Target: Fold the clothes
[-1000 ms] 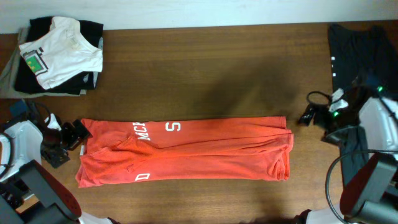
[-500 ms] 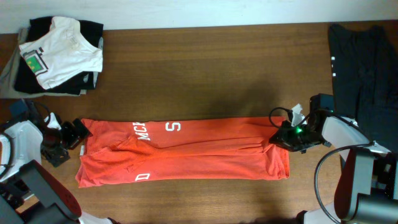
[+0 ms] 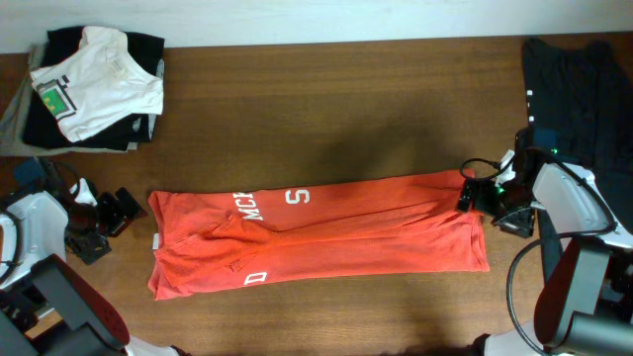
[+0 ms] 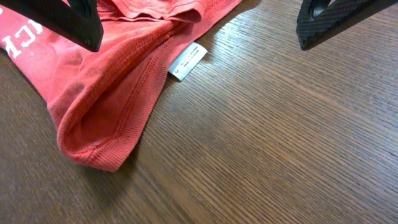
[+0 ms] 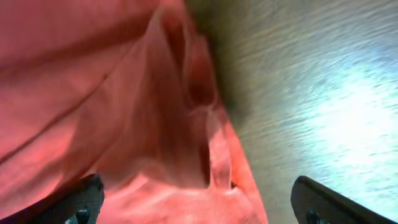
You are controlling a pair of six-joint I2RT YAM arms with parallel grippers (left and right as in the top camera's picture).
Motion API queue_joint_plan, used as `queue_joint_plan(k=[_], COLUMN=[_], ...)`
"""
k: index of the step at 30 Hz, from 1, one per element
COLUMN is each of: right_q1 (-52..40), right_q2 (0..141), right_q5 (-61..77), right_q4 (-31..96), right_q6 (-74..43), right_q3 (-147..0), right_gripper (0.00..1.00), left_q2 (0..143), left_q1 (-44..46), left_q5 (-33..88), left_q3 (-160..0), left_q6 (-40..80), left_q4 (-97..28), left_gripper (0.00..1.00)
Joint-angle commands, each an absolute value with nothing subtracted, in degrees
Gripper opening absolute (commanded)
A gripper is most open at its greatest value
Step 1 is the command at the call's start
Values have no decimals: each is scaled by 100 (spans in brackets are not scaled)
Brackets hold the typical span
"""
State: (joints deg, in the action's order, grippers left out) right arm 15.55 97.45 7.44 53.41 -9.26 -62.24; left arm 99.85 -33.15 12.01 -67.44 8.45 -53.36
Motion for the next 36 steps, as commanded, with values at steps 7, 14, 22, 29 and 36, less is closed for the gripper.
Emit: queue_joint_plan(k=[7, 14, 22, 29, 36], right_q1=[1551, 1551, 1691, 2552, 2473], right_q2=[9714, 9723, 9721, 9747, 10175], right_q5=[917, -412, -91, 1472, 2104], right_q4=[4707, 5168, 5470, 4364, 4136], right_q6=[-996, -1535, -1616, -126, 62], right_q3=[-6145, -6128, -6191, -5935, -5415], right_gripper=[50, 4, 99, 99, 100], left_q2=[9898, 9898, 9898, 9898, 9898], left_q1=[-3339, -3339, -3339, -3339, -3339], left_q5=[1267, 1267, 1267, 1267, 1267], left_q3=[-6829, -6829, -6829, -6829, -6829], left_q6=[832, 834, 834, 834, 834], left_q4=[-5310, -5312, -5301, -5293, -5210], left_gripper=[99, 99, 99, 99, 99])
